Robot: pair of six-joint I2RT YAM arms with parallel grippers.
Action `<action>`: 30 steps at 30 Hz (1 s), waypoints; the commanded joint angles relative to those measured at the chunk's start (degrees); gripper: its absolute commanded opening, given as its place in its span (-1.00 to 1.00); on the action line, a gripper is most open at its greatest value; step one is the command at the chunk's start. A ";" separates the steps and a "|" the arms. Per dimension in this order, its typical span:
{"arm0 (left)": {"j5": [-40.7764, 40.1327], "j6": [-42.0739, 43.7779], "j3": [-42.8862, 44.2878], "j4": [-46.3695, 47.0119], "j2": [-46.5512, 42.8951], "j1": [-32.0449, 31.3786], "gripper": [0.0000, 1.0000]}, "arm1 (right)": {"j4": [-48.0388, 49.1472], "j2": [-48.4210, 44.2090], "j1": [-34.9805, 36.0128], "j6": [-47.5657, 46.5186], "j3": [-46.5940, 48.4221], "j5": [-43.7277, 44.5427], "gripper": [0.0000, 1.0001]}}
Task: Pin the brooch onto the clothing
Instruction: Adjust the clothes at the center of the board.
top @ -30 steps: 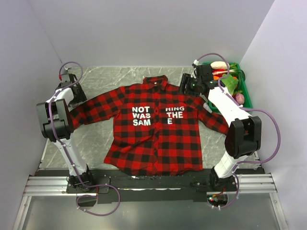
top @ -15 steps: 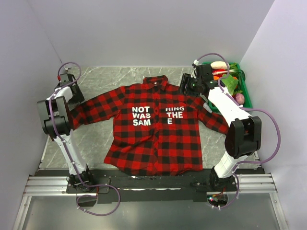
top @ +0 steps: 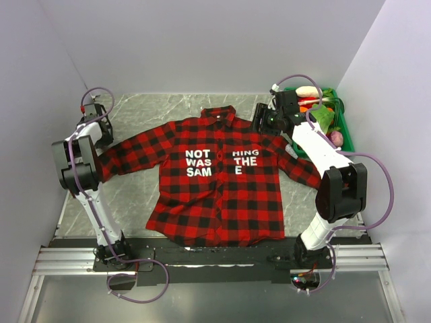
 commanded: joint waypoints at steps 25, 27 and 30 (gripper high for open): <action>-2.65 -0.43 -3.04 -1.49 -5.88 -0.02 0.02 | 1.37 -2.44 0.41 -0.31 0.29 0.25 0.36; -2.83 -0.78 -3.83 -1.92 -5.00 -0.02 0.05 | 1.38 -2.36 0.41 -0.48 0.38 -0.19 0.36; -1.69 -1.83 -6.37 -1.93 -5.96 -0.02 0.09 | 1.11 -2.09 1.28 -0.31 1.00 -0.98 0.36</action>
